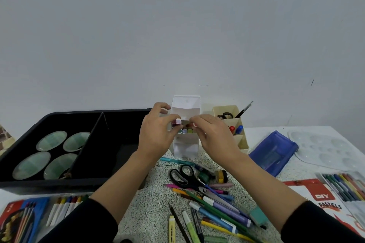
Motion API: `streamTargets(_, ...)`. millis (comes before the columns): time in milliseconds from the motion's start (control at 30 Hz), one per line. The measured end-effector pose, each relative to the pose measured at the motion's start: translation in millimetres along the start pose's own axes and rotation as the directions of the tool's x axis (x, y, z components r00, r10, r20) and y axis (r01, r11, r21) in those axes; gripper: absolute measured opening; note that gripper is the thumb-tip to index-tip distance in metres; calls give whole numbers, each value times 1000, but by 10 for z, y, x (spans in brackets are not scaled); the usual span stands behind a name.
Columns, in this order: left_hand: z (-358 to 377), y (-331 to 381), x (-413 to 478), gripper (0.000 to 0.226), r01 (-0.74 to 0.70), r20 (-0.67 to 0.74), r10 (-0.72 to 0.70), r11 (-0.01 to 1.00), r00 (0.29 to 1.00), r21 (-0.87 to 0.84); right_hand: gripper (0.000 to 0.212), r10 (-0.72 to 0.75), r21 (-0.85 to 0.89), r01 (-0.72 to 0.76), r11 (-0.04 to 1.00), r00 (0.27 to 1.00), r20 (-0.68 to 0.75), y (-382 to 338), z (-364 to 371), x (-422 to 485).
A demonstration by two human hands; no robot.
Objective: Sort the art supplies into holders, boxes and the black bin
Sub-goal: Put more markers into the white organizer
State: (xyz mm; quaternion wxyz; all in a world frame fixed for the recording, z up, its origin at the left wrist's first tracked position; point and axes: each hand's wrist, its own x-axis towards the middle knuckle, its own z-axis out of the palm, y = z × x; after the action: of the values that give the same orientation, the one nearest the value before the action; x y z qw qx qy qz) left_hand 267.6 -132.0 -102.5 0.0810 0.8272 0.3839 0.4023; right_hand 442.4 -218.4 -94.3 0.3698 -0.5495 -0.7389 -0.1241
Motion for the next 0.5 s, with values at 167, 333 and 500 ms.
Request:
streamTargets(167, -20, -12, -51, 18, -42, -42, 40, 998, 998, -50, 15, 0, -13, 0, 1000, 1000, 13, 12, -9, 32)
streamTargets(333, 10, -36, -27, 16, -21, -39, 18, 997, 999, -81, 19, -13, -29, 14, 999, 999, 44, 25, -11, 49)
streamTargets(500, 69, -35, 9, 14, 2, 12, -1, 995, 1000, -96, 24, -20, 33, 16, 999, 993, 120, 87, -31, 98)
